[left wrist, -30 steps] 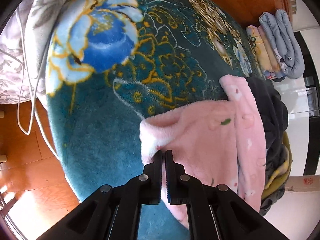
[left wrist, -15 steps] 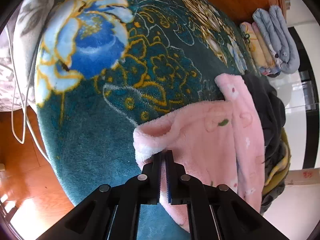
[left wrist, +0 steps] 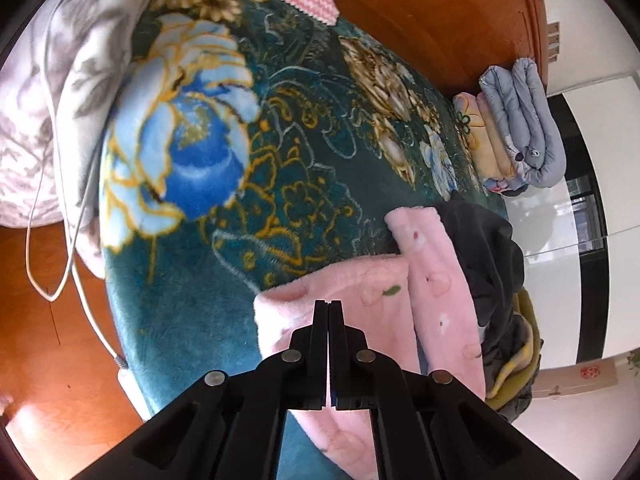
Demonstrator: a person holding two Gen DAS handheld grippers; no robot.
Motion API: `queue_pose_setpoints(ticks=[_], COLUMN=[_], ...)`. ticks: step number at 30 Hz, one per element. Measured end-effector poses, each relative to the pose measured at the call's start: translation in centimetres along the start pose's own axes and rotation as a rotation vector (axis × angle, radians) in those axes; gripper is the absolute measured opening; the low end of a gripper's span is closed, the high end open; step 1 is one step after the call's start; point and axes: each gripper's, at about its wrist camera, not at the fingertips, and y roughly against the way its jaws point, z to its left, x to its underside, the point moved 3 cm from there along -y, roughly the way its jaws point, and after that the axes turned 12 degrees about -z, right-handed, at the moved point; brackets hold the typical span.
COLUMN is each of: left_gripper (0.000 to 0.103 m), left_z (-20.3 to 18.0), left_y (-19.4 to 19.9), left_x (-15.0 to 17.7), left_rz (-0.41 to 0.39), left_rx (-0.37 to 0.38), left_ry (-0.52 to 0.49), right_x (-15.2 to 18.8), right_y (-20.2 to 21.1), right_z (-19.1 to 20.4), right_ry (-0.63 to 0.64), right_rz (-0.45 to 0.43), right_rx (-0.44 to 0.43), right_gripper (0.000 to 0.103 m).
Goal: Fold clothes
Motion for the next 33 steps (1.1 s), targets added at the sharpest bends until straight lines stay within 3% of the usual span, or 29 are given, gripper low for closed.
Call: queue_pose_setpoints(ticks=[7,13,23,26,28,29,33], left_gripper=[0.001,0.001,0.002,0.002,0.002,0.002,0.000], left_z=[0.6,1.3,0.4,0.4,0.3,0.2,-0.3], left_y=[-0.7,-2.1,-3.4,-3.6,-3.9,-4.0,-4.5], left_x=[1.5,2.7,3.3,3.1,3.1,3.2,3.2], left_rz=[0.046,0.100,0.136,0.146,0.153,0.157,0.150], left_rx=[-0.055,-0.157,-0.189,-0.176,-0.156,-0.140,-0.127], left_ry=[-0.026,-0.057,-0.104,-0.083,-0.059,-0.041,-0.029], right_x=[-0.6,-0.7,-0.5,-0.6,-0.7,-0.8,-1.4], right_y=[-0.6,-1.8,-4.6,-5.1,-5.0,-4.8,-3.0], right_z=[-2.3,-4.7,-6.7,-6.3,-5.7,-5.3,-4.2], right_ry=[-0.121,-0.192,-0.315,-0.320,-0.289,-0.271,-0.205], right_rz=[-0.024,-0.027,-0.035,-0.014,-0.003,0.000,-0.018], right_rx=[-0.083,-0.066,-0.065,-0.067,-0.067,-0.069,-0.108], right_gripper=[0.067,0.067,0.066,0.040,0.014,0.007,0.004])
